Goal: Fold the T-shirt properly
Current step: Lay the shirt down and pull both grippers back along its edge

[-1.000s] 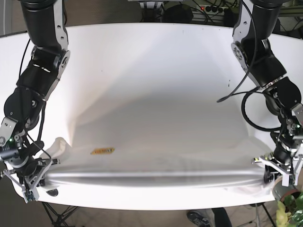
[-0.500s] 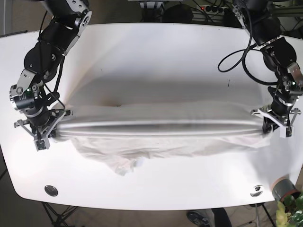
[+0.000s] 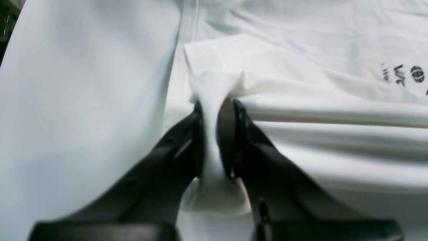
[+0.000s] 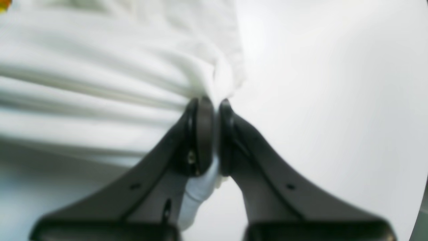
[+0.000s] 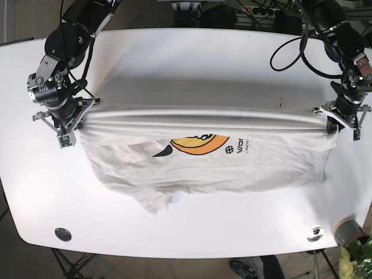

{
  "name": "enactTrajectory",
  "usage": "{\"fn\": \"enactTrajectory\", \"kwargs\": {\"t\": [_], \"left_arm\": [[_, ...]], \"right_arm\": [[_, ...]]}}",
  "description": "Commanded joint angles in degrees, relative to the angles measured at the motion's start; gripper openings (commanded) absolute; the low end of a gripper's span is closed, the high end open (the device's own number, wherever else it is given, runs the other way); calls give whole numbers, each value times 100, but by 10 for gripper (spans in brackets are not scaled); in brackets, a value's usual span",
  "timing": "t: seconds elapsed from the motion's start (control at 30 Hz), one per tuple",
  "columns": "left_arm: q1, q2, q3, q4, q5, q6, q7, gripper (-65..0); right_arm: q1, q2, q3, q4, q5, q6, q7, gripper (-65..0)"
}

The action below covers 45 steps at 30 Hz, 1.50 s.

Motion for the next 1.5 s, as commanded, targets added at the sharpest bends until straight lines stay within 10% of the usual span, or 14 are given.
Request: {"fn": "enactTrajectory", "kwargs": {"t": [0.0,0.33,0.63,1.03,1.47], "left_arm": [[34,-138,-61,115,63,97,-182,-650],[579,-182,-61,115,81,97,-182,-643],[896,-173,-404,115,90,97,-174,-333],[1344,-639,-474,124,-359,97,398,-131],[1722,-727,-430,1495,-587,-923,415,-131]], "right_arm": [[-30,99,52,178,-190,14,40,-628],[-663,90,52,187,-190,23,40,-625],[-1103,143,61,187,399,-21,40,-618],[-1630,108,448,328,443,23,48,-41],[-1753,257,1116,336,2324,181,66,-103]]}}
